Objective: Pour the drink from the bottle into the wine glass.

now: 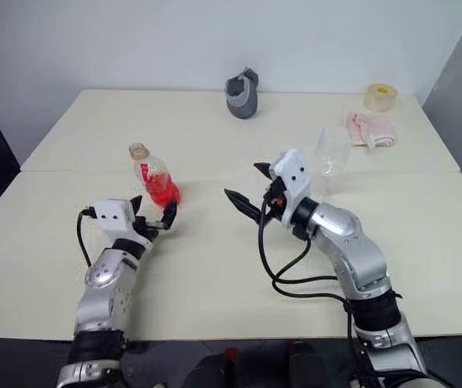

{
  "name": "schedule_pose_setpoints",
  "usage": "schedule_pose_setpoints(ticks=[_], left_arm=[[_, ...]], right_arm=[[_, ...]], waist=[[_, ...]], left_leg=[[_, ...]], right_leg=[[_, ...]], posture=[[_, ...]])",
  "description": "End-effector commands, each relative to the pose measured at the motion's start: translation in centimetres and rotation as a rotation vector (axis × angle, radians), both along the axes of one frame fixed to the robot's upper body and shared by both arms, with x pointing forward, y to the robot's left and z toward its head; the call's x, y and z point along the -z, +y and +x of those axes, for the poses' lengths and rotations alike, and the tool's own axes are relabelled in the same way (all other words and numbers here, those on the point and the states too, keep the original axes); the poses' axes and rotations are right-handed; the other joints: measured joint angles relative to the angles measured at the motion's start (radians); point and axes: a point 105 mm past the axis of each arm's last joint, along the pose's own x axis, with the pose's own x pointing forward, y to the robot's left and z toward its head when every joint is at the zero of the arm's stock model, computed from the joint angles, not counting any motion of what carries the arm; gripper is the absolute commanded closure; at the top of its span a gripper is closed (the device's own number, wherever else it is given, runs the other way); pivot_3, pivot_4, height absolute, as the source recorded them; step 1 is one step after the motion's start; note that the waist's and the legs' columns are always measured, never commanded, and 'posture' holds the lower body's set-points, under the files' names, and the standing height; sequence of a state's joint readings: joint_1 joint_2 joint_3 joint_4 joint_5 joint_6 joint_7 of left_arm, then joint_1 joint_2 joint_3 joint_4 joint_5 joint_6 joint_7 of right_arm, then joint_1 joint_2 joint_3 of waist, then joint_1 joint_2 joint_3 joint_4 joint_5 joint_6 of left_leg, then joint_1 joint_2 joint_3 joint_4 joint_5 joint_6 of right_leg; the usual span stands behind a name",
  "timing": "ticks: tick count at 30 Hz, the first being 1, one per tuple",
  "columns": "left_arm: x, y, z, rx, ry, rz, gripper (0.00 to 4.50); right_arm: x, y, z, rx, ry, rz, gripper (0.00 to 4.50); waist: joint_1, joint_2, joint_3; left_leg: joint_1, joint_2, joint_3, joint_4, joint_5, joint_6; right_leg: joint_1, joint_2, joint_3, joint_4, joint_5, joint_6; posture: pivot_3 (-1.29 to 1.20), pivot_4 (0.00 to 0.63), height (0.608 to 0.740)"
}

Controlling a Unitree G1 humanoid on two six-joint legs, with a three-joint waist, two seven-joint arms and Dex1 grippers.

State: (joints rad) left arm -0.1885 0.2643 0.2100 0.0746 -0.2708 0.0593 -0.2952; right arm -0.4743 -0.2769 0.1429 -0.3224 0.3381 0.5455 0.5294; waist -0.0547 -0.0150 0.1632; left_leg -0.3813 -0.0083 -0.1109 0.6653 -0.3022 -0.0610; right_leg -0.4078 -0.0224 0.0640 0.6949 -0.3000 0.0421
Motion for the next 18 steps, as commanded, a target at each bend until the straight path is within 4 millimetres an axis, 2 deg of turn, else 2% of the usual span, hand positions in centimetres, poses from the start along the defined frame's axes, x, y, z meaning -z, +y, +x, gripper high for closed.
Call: schedule_pose_setpoints(ticks=[1, 8, 11, 14, 18], left_arm=[[-1.7, -2.1, -2.1, 0.093, -0.025, 0.006, 0.01], [-3.9, -5.7, -6.0, 0.287, 0.0, 0.002, 0.01], [-4.8, -7.5, -6.9, 0.39, 0.004, -0.006, 0.01], [-4.8, -8.9, -7.5, 0.49, 0.027, -0.004, 0.01], [-5.2, -10.0, -8.1, 0.568, 0.026, 0.0, 0.01]], right_arm=[[-0.5, -1.5, -0.9, 0.021, -0.029, 0.004, 0.0], [2.2, -4.5, -1.2, 0.178, 0.048, -0.053, 0.0], [4.0, -6.4, -0.2, 0.293, 0.07, -0.068, 0.0], [5.5, -7.9, 1.1, 0.398, 0.079, -0.089, 0.0], [6.1, -9.6, 2.9, 0.534, 0.089, -0.071, 0.0]], waist=[[0.001, 0.0, 0.0], [0.004, 0.0, 0.0], [0.005, 0.0, 0.0], [0.005, 0.0, 0.0], [0.004, 0.0, 0.0]], left_leg=[[0.0, 0.0, 0.0, 0.0, 0.0, 0.001], [0.001, 0.001, 0.0, 0.0, -0.002, 0.003], [0.002, 0.0, 0.001, 0.0, -0.002, 0.003], [0.002, 0.0, 0.002, 0.0, -0.002, 0.003], [0.003, 0.001, 0.004, -0.001, -0.002, 0.003]], right_leg=[[0.0, 0.0, 0.0, 0.0, 0.0, 0.0], [0.001, 0.001, 0.001, 0.0, 0.0, 0.0], [0.002, 0.002, 0.001, 0.0, 0.0, 0.0], [0.003, 0.003, 0.001, 0.0, 0.0, 0.0], [0.003, 0.004, 0.002, 0.0, 0.0, 0.0]], posture=[[0.0, 0.15, 0.74], [0.0, 0.15, 0.74], [0.0, 0.15, 0.74], [0.0, 0.15, 0.74], [0.0, 0.15, 0.74]])
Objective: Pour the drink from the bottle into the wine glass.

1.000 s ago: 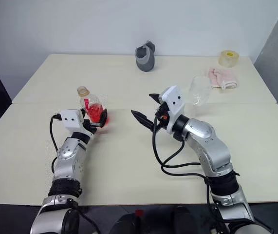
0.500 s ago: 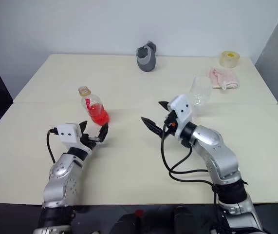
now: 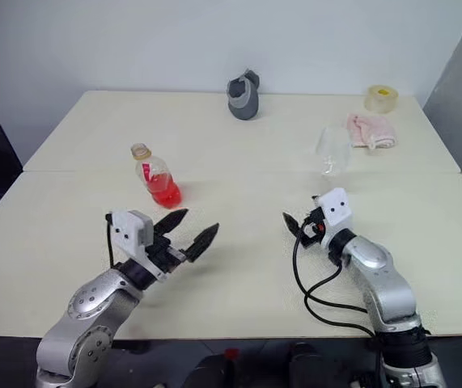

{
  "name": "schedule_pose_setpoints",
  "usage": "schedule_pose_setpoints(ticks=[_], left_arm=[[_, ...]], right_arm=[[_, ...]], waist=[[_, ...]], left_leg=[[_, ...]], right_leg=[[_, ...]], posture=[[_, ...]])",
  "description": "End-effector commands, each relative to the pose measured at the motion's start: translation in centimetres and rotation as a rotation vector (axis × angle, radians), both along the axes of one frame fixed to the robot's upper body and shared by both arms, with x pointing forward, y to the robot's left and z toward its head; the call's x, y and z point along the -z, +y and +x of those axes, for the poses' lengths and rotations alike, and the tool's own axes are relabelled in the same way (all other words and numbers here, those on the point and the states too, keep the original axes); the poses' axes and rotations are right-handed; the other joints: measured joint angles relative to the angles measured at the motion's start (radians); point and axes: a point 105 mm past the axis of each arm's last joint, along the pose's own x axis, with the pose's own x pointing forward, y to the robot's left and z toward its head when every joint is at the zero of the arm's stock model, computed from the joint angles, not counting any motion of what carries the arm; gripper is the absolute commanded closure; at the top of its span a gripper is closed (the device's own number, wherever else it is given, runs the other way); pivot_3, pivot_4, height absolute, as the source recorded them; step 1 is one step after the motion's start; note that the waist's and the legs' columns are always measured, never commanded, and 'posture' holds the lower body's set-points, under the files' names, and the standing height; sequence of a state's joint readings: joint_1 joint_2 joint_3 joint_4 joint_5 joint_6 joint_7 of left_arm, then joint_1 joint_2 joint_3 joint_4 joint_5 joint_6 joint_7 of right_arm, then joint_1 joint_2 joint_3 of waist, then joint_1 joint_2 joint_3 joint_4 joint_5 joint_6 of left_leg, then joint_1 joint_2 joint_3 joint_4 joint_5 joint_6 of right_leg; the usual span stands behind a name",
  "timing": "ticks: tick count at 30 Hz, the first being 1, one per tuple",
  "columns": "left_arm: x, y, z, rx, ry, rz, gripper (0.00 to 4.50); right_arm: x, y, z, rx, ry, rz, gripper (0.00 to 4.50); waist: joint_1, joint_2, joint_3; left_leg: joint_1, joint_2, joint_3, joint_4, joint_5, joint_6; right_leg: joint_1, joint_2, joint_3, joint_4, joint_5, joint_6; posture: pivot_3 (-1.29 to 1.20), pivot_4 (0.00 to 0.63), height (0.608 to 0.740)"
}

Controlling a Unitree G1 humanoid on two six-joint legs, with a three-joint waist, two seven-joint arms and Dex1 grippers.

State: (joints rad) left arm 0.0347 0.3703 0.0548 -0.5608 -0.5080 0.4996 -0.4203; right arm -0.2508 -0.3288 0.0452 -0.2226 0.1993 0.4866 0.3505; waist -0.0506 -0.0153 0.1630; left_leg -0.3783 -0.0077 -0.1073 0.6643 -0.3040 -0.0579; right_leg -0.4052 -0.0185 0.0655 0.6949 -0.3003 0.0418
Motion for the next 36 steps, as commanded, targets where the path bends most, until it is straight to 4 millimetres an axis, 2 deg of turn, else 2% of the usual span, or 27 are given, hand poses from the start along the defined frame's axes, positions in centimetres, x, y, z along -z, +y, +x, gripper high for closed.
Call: schedule_pose_setpoints(ticks=[1, 5, 12, 17, 21, 32, 36], left_arm=[[-1.9, -1.3, -0.9, 0.085, -0.063, -0.002, 0.01], [-1.9, -1.3, -0.4, 0.094, -0.066, 0.009, 0.01], [-2.1, -1.1, -0.4, 0.124, -0.105, 0.055, 0.01], [-2.4, -1.3, -0.9, 0.189, -0.11, 0.047, 0.01], [-2.3, -1.5, -1.2, 0.233, -0.098, 0.044, 0.01], [-2.1, -1.1, -1.2, 0.229, -0.096, 0.066, 0.01], [-2.1, -0.6, -1.1, 0.213, -0.095, 0.074, 0.01]], right_arm=[[-1.4, -1.5, 1.5, 0.117, -0.084, 0.012, 0.0], [-0.5, -2.9, 2.8, 0.25, -0.069, 0.065, 0.0], [-0.4, -3.4, 3.7, 0.306, -0.063, 0.117, 0.0], [-0.3, -3.2, 4.5, 0.312, -0.066, 0.128, 0.0], [-0.5, -3.1, 6.0, 0.336, -0.076, 0.139, 0.0], [-0.3, -2.7, 8.0, 0.343, -0.107, 0.144, 0.0], [-1.1, -2.3, 8.6, 0.343, -0.14, 0.164, 0.0]], waist=[[0.0, 0.0, 0.0], [0.001, 0.0, 0.0], [0.0, 0.0, 0.0], [-0.002, 0.0, 0.0], [-0.004, 0.0, 0.0], [-0.006, 0.0, 0.0], [-0.007, 0.0, 0.0]], left_leg=[[0.0, 0.0, 0.0, 0.0, 0.0, 0.0], [0.0, 0.0, 0.001, 0.0, 0.001, -0.001], [0.0, 0.0, 0.001, 0.0, 0.001, -0.002], [0.0, 0.0, 0.002, 0.0, 0.001, -0.002], [0.0, -0.001, 0.002, 0.0, 0.001, -0.001], [0.0, 0.0, 0.003, 0.0, 0.001, -0.001], [0.0, 0.0, 0.003, 0.0, 0.001, -0.001]], right_leg=[[0.0, 0.0, 0.0, 0.0, 0.0, 0.0], [0.0, 0.0, 0.0, 0.0, 0.0, 0.0], [0.0, 0.0, 0.001, 0.0, 0.0, 0.0], [0.0, 0.0, 0.001, 0.0, 0.0, 0.0], [0.0, 0.0, 0.001, 0.0, 0.0, 0.0], [0.0, 0.0, 0.001, 0.0, 0.0, 0.0], [0.0, 0.0, 0.001, 0.0, 0.0, 0.0]], posture=[[0.0, 0.15, 0.74], [0.0, 0.15, 0.74], [0.0, 0.15, 0.74], [0.0, 0.15, 0.74], [0.0, 0.15, 0.74], [0.0, 0.15, 0.74], [0.0, 0.15, 0.74]])
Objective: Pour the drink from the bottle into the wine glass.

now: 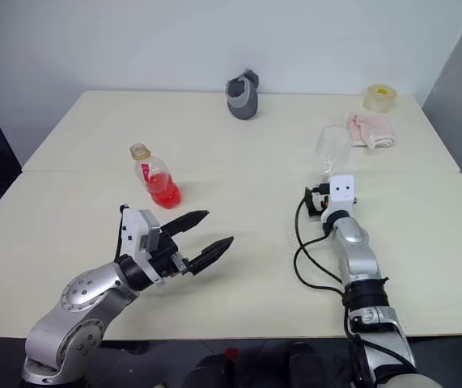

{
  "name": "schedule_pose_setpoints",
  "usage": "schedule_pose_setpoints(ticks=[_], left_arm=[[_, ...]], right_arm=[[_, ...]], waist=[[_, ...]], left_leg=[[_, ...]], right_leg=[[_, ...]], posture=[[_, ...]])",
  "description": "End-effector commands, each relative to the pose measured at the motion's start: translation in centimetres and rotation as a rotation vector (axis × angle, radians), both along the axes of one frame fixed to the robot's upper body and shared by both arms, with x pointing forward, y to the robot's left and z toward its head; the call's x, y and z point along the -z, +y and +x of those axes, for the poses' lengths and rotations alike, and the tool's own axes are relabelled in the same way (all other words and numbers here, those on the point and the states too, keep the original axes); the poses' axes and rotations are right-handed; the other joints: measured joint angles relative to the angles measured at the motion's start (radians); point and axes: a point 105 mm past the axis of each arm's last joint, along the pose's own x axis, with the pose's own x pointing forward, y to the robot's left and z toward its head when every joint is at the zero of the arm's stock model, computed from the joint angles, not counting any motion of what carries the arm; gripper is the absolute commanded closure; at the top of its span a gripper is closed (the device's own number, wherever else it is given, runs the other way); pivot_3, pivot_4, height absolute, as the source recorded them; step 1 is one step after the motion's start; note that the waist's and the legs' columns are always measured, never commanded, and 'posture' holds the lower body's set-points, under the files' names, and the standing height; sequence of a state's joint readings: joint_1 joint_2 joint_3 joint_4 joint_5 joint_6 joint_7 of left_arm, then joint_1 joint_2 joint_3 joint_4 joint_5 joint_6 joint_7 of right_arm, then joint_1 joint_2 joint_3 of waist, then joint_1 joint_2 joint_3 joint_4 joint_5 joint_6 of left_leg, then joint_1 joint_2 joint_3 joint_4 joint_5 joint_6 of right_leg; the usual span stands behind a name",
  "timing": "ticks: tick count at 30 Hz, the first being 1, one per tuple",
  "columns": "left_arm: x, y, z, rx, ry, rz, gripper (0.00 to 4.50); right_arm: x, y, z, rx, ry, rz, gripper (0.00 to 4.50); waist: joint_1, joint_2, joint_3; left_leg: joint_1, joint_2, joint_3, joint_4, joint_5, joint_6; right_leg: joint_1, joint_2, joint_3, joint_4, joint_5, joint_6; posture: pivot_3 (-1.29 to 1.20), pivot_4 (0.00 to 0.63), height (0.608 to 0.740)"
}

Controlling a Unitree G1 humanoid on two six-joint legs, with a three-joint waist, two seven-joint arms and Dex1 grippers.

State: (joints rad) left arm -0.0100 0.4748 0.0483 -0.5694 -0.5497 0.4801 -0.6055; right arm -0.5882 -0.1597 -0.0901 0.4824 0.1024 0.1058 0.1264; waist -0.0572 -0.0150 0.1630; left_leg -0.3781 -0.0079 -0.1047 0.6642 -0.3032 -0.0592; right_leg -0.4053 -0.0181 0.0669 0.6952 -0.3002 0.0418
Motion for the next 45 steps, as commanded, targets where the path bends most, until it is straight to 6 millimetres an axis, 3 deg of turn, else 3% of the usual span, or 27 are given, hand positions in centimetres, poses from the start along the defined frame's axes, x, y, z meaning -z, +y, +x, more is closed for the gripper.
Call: schedule_pose_setpoints(ticks=[1, 7, 10, 21, 27, 32, 38, 41, 45], left_arm=[[-0.6, 0.7, 0.1, -0.015, -0.03, 0.003, 0.01], [-0.5, 0.7, 0.2, -0.014, -0.032, 0.006, 0.01], [-0.5, 0.7, 0.1, -0.015, -0.033, 0.008, 0.0], [-0.5, 0.7, 0.3, -0.024, -0.04, 0.007, 0.0], [-0.5, 1.5, 0.5, -0.071, -0.044, 0.008, 0.0], [0.6, 4.4, 0.5, -0.245, -0.04, 0.049, 0.0], [1.1, 5.9, -1.3, -0.332, -0.027, 0.051, 0.0], [1.4, 6.1, -1.8, -0.365, -0.007, 0.034, 0.0], [1.4, 5.7, -2.0, -0.372, -0.003, 0.023, 0.0]], right_arm=[[-2.6, 0.2, 0.8, 0.008, -0.101, 0.023, 0.0], [-3.3, 0.7, 1.6, -0.002, -0.122, 0.028, 0.0], [-3.4, 0.8, 1.7, -0.009, -0.13, 0.031, 0.59], [-3.3, 0.5, 1.6, -0.016, -0.131, 0.025, 4.34], [-4.8, 1.6, 1.5, -0.075, -0.177, 0.023, 4.33], [-6.5, 5.7, -0.3, -0.317, -0.249, -0.019, 4.33], [-7.9, 10.4, -4.4, -0.64, -0.283, 0.002, 4.33], [-7.6, 12.4, -5.9, -0.752, -0.281, -0.011, 4.33], [-5.9, 13.9, -6.3, -0.809, -0.24, -0.014, 4.33]], waist=[[0.0, 0.0, 0.0], [-0.001, 0.0, 0.0], [-0.001, 0.0, 0.0], [-0.001, 0.0, 0.0], [-0.001, 0.0, 0.0], [-0.007, 0.001, 0.001], [0.0, 0.001, 0.001], [0.002, 0.001, 0.001], [0.002, 0.001, 0.001]], left_leg=[[0.0, 0.0, 0.0, 0.0, 0.0, 0.0], [0.0, 0.0, 0.0, 0.0, 0.0, 0.0], [0.0, 0.0, 0.0, 0.0, 0.0, 0.0], [0.0, 0.0, 0.0, 0.0, 0.0, 0.0], [0.0, 0.0, -0.001, 0.0, 0.0, 0.0], [0.0, 0.001, -0.001, -0.001, 0.0, 0.0], [0.0, 0.001, -0.003, -0.001, -0.001, 0.002], [0.0, 0.001, -0.003, 0.0, -0.001, 0.002], [0.0, 0.001, -0.003, 0.0, -0.001, 0.002]], right_leg=[[0.0, 0.0, 0.0, 0.0, 0.0, 0.0], [0.0, 0.0, 0.0, 0.0, 0.0, 0.0], [0.0, 0.0, 0.0, 0.0, 0.0, 0.0], [0.0, 0.0, 0.0, 0.0, 0.0, 0.0], [0.0, 0.0, 0.001, 0.0, 0.0, 0.0], [-0.001, 0.0, 0.002, 0.0, 0.0, 0.0], [-0.001, -0.002, 0.001, 0.0, 0.0, 0.0], [-0.001, -0.002, 0.001, -0.001, 0.0, 0.0], [-0.001, -0.002, 0.0, -0.001, 0.0, 0.0]], posture=[[0.0, 0.15, 0.74], [0.0, 0.15, 0.74], [0.0, 0.15, 0.74], [0.0, 0.15, 0.74], [0.0, 0.15, 0.74], [0.0, 0.15, 0.74], [0.0, 0.15, 0.74], [0.0, 0.15, 0.74], [0.0, 0.15, 0.74]])
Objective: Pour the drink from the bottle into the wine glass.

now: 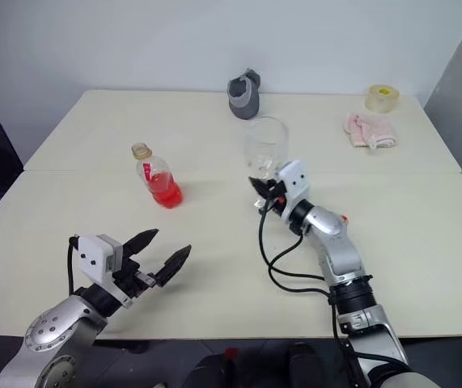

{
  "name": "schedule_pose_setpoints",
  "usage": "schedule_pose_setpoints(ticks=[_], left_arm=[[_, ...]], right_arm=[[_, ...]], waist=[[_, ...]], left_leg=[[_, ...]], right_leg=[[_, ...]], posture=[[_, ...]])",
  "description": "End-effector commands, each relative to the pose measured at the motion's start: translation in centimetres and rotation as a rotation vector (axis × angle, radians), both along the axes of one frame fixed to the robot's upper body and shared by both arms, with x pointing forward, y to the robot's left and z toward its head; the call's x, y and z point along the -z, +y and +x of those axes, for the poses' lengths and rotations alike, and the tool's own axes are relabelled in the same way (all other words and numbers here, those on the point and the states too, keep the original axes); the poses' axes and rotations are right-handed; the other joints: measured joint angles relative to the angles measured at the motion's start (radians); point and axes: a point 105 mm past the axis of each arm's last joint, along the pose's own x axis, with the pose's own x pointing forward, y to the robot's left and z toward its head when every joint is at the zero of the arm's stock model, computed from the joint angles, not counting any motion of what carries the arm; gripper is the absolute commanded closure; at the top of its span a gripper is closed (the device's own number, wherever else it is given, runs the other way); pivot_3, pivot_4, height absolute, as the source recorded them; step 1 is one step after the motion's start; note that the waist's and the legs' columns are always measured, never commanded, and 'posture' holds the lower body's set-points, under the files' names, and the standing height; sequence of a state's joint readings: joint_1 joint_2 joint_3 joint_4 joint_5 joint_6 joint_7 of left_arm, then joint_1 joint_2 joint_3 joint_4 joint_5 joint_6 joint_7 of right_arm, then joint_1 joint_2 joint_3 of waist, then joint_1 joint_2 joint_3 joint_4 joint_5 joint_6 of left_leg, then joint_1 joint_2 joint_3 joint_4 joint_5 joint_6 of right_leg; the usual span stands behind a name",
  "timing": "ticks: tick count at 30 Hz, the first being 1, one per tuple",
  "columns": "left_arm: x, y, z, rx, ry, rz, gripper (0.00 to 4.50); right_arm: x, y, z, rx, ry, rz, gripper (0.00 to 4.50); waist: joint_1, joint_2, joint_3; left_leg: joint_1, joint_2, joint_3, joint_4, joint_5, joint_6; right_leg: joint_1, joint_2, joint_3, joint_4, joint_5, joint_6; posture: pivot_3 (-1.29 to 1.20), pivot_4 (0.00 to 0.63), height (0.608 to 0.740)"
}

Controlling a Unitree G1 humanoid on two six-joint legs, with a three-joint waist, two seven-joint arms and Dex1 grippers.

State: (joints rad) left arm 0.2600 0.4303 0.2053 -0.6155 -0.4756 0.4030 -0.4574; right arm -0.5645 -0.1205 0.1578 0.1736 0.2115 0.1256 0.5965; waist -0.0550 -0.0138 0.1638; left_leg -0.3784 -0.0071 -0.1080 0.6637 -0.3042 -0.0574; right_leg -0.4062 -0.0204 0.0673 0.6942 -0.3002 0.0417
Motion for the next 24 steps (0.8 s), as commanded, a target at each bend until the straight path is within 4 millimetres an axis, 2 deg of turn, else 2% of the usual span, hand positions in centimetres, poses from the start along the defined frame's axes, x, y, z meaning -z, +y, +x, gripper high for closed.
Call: schedule_pose_setpoints(ticks=[1, 5, 9, 14, 20, 24], left_arm=[[-1.5, -0.6, -0.3, 0.009, -0.064, -0.001, 0.0], [-1.6, -0.7, -0.3, 0.006, -0.064, -0.001, 0.0], [-1.8, -0.9, -0.2, 0.012, -0.068, -0.001, 0.0], [-2.1, -0.9, 0.6, 0.008, -0.082, -0.001, 0.0], [-2.2, -1.1, 0.7, 0.017, -0.087, -0.003, 0.0], [-1.9, -1.2, 0.8, 0.024, -0.081, -0.004, 0.0]], right_arm=[[0.0, 1.1, -0.5, -0.049, -0.02, 0.003, 4.33], [2.5, 1.8, 0.7, -0.025, 0.008, -0.099, 4.33], [3.5, 1.8, 2.1, -0.006, 0.04, -0.127, 4.33], [3.3, 1.4, 2.8, 0.003, 0.059, -0.112, 4.33], [3.5, 1.2, 2.7, 0.009, 0.047, -0.121, 4.33], [3.4, 1.0, 2.4, -0.004, 0.05, -0.091, 2.99]], waist=[[0.0, 0.0, 0.0], [-0.001, 0.0, 0.0], [-0.002, 0.0, 0.0], [-0.002, 0.0, 0.0], [-0.002, 0.0, 0.0], [-0.002, 0.0, 0.0]], left_leg=[[0.0, 0.0, 0.0, 0.0, 0.0, 0.0], [0.0, 0.0, 0.0, 0.0, 0.0, 0.0], [0.0, 0.0, 0.001, 0.0, 0.0, 0.0], [0.001, 0.0, 0.0, 0.0, 0.0, 0.0], [0.001, 0.0, 0.0, 0.0, 0.0, 0.0], [0.001, 0.0, 0.0, 0.0, 0.0, 0.0]], right_leg=[[0.0, 0.0, 0.0, 0.0, 0.0, 0.0], [0.0, 0.0, 0.0, 0.0, 0.0, 0.0], [0.0, 0.0, 0.0, 0.0, 0.0, 0.0], [0.0, 0.001, 0.0, 0.0, 0.0, 0.0], [0.0, 0.001, 0.0, 0.0, 0.0, 0.0], [0.0, 0.001, 0.0, 0.0, 0.0, 0.0]], posture=[[0.0, 0.15, 0.74], [0.0, 0.15, 0.74], [0.0, 0.15, 0.74], [0.0, 0.15, 0.74], [0.0, 0.15, 0.74], [0.0, 0.15, 0.74]])
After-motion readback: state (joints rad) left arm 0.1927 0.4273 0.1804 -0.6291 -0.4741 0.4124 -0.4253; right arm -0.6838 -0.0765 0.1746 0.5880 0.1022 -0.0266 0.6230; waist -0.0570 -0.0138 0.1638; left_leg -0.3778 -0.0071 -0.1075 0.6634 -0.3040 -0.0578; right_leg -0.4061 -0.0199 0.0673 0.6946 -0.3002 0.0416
